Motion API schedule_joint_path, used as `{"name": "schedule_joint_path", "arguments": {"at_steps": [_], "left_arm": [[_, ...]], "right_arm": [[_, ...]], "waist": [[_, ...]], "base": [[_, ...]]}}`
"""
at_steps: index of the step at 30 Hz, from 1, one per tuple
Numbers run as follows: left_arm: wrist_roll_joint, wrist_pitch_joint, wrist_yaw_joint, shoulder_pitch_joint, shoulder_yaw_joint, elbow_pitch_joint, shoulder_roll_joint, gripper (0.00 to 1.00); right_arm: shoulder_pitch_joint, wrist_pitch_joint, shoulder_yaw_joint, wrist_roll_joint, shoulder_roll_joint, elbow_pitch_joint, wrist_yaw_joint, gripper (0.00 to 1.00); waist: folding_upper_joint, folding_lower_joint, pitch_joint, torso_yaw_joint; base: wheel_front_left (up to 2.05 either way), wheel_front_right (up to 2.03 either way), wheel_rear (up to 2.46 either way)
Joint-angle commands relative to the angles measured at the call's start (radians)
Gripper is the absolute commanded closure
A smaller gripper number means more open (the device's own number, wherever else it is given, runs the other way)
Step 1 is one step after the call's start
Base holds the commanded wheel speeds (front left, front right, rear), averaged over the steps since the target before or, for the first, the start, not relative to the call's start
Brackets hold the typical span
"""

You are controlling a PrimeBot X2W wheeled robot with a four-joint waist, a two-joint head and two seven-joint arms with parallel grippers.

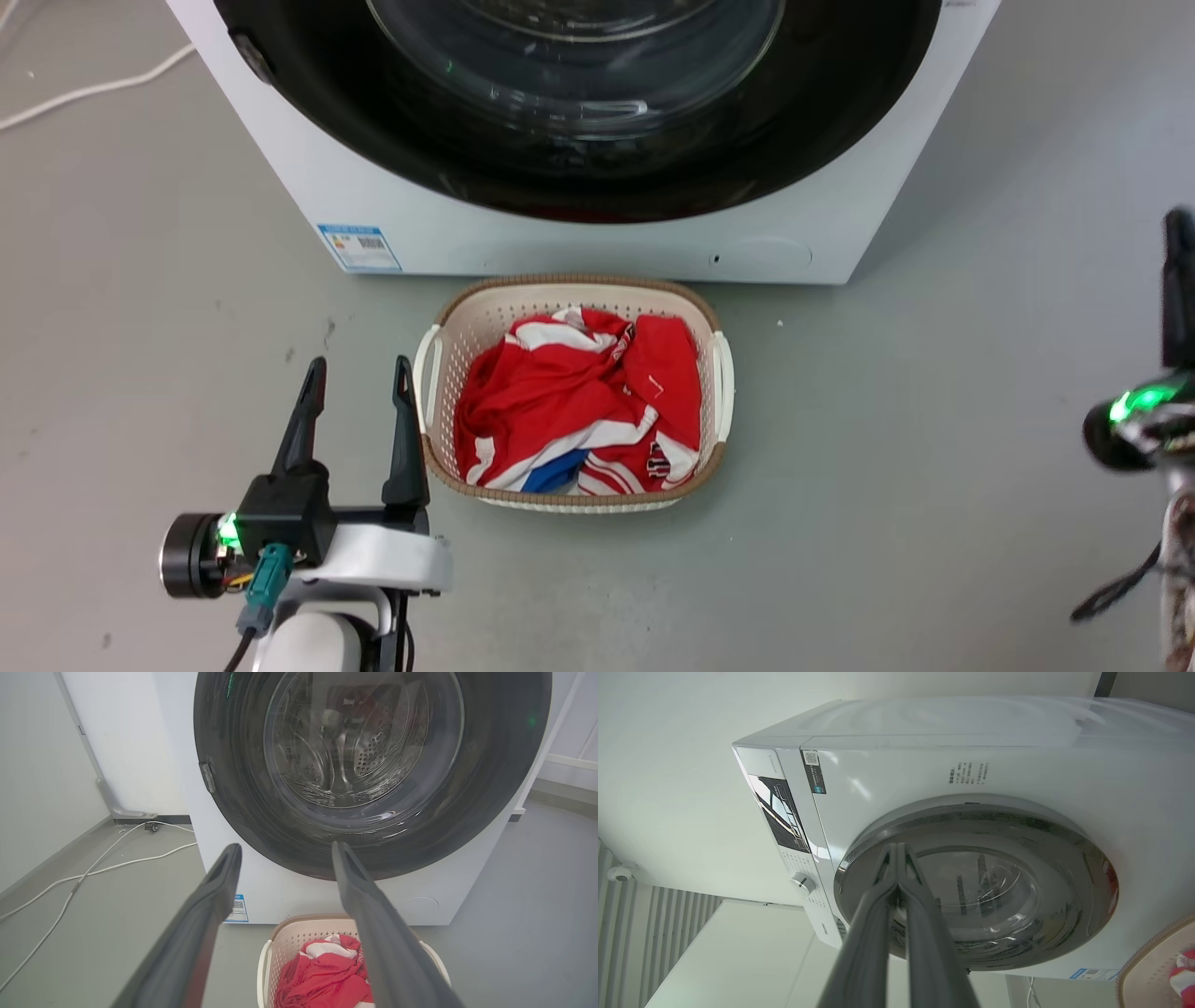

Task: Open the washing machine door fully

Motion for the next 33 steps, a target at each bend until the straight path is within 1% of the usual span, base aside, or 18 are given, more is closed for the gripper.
{"name": "schedule_joint_path", "arguments": {"at_steps": [1,2,5,9,15,19,25,29,33], "left_arm": [[0.007,-0.003,-0.007,-0.034,0.001,-0.005,0.0,0.0],[0.007,-0.003,-0.007,-0.034,0.001,-0.005,0.0,0.0],[0.006,-0.003,-0.011,-0.065,0.001,-0.009,0.0,0.0],[0.005,-0.003,-0.015,-0.104,-0.003,-0.016,0.0,0.0],[0.001,-0.003,-0.022,-0.159,-0.01,-0.027,0.0,0.0],[0.005,-0.003,-0.025,-0.192,-0.008,-0.033,0.0,0.0],[-0.004,-0.003,-0.024,-0.228,-0.021,-0.038,0.0,0.0],[-0.01,-0.003,-0.023,-0.25,-0.03,-0.041,0.0,0.0],[-0.013,-0.003,-0.021,-0.266,-0.037,-0.042,0.0,0.0]], "right_arm": [[-0.092,0.017,-0.018,0.007,-0.028,0.049,0.0,1.0],[-0.092,0.017,-0.018,0.007,-0.028,0.049,0.0,1.0],[-0.203,0.042,-0.03,0.012,-0.061,0.113,0.0,1.0],[-0.347,0.081,-0.02,0.011,-0.104,0.185,0.0,1.0],[-0.55,0.129,0.025,-0.02,-0.173,0.278,0.0,1.0],[-0.673,0.156,0.091,-0.079,-0.22,0.349,0.0,1.0],[-0.826,0.215,0.172,-0.134,-0.259,0.456,0.0,1.0],[-0.904,0.259,0.215,-0.163,-0.273,0.512,0.0,1.0],[-0.965,0.28,0.243,-0.186,-0.277,0.552,0.0,1.0]], "waist": [[0.0,-0.0001,0.059,0.004],[0.0,-0.0001,0.059,0.004],[0.0,-0.0001,0.101,0.006],[0.0,-0.0001,0.155,0.013],[0.0,-0.0001,0.233,0.03],[0.0,-0.0001,0.283,0.04],[0.0,-0.0001,0.348,0.057],[0.0,-0.0001,0.382,0.069],[0.0,-0.0001,0.406,0.081]], "base": [[0.0,0.0,0.0],[0.0,0.0,0.0],[0.0,0.0,0.0],[0.0,0.0,0.0],[0.0,0.0,0.0],[0.0,0.0,0.0],[0.0,0.0,0.0],[0.0,0.0,0.0],[0.0,0.0,0.0]]}}
